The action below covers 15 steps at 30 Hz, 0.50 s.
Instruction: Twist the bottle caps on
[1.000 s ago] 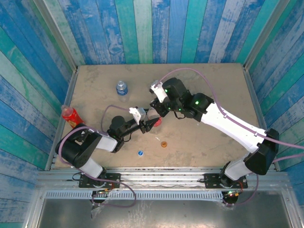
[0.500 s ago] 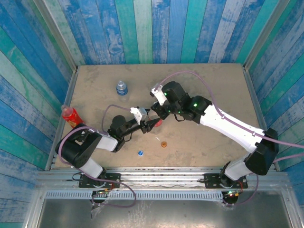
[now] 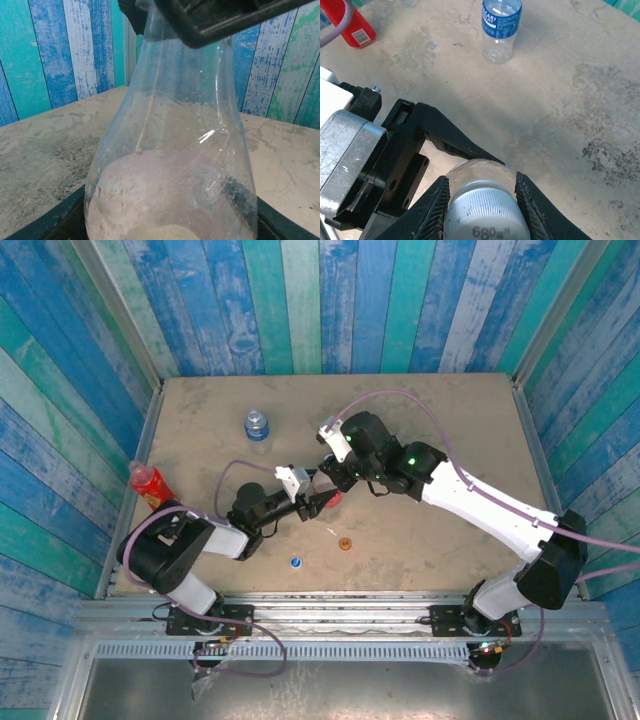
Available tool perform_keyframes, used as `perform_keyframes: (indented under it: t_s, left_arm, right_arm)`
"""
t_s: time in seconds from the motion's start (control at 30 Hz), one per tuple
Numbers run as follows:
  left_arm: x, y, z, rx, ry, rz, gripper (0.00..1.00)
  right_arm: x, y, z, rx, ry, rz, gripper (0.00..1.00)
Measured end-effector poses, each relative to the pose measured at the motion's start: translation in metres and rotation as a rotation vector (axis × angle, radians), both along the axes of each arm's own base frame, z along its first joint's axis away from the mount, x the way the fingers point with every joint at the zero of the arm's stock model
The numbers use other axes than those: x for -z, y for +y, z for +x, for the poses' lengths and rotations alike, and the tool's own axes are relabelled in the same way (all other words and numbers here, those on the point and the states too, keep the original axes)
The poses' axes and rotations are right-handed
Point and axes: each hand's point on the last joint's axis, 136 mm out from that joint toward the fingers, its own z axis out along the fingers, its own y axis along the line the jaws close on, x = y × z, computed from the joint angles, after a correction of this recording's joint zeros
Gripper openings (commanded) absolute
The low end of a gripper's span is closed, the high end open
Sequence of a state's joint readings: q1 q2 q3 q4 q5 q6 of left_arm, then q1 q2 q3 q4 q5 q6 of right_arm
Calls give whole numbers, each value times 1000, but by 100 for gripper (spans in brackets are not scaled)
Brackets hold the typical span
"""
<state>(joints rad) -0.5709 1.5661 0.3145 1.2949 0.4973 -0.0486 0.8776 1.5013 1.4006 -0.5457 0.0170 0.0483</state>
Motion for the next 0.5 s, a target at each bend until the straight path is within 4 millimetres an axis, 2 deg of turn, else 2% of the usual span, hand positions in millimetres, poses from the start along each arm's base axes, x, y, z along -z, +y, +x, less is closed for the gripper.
perform_keyframes:
  t_s: [0.5]
  left_arm:
    - [0,1,1,-5,-2,3,64]
  right_arm:
    - [2,3,2,-20,123,-146,17]
